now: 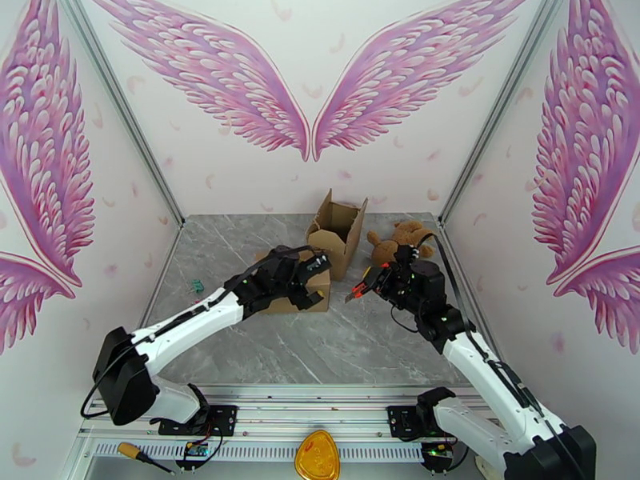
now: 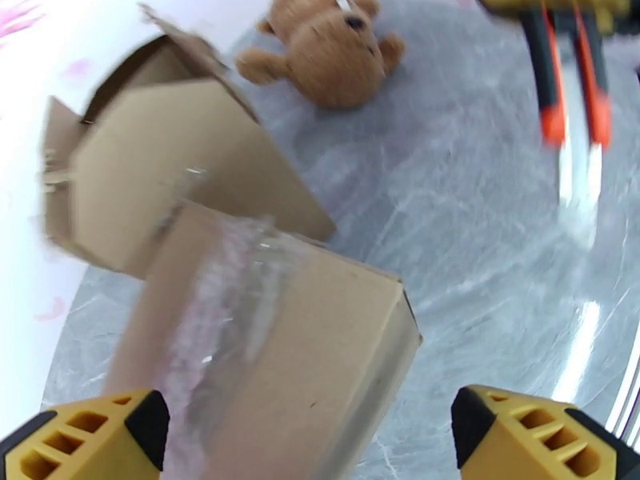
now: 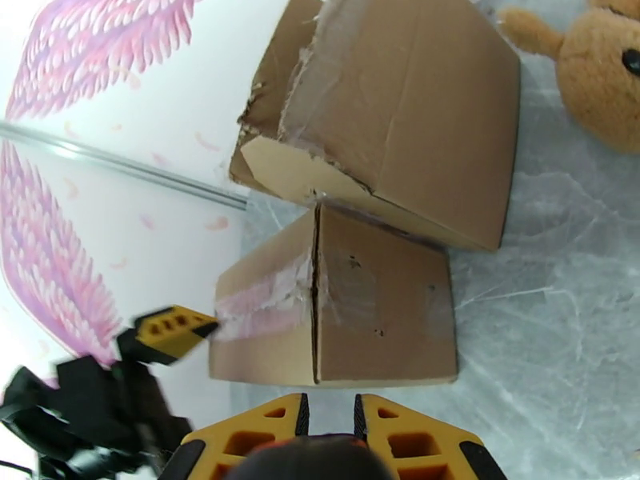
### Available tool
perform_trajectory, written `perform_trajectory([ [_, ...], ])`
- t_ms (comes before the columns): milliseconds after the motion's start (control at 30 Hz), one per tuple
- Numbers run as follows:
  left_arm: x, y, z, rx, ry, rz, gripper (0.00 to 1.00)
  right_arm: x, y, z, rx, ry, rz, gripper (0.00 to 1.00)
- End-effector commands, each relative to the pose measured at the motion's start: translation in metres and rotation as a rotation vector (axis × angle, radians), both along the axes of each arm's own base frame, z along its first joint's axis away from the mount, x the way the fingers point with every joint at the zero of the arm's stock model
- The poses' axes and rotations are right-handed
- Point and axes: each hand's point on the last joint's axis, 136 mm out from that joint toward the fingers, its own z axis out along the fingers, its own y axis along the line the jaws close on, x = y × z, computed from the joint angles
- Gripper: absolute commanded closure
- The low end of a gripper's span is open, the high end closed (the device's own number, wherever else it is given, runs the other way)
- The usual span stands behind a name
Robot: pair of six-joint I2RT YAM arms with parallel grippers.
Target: Unpack the express box
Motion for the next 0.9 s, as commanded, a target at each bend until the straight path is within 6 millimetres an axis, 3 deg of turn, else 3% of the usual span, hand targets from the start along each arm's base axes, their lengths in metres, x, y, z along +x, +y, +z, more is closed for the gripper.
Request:
perform_trajectory([
  [0, 0.016, 0.026, 0.036, -0.105, 0.032, 0.143, 0.01, -0.001, 0.006, -0.015, -0.175, -0.041, 0.025, 1.0],
  [67, 0.035, 0.044, 0.049, -0.174, 0.085, 0.232, 0.01, -0.003, 0.019, -0.019, -0.237, -0.057, 0.063, 1.0],
  [167, 0.056, 0.066, 0.04, -0.244, 0.204, 0.318, 0.01, -0.003, 0.038, -0.022, -0.315, -0.081, 0.112, 1.0],
  [300, 0.08, 0.085, 0.008, -0.314, 0.388, 0.38, 0.03, 0.0, 0.062, -0.023, -0.366, -0.118, 0.158, 1.0],
  [467, 0.094, 0.086, -0.034, -0.345, 0.551, 0.377, 0.05, 0.013, 0.077, -0.025, -0.418, -0.131, 0.154, 1.0],
  [667, 0.075, 0.076, -0.055, -0.366, 0.68, 0.317, 0.1, 0.028, 0.081, -0.033, -0.505, -0.088, 0.12, 1.0],
  [867, 0.031, 0.085, -0.074, -0.355, 0.777, 0.32, 0.14, 0.036, 0.075, -0.038, -0.559, -0.047, 0.073, 1.0],
])
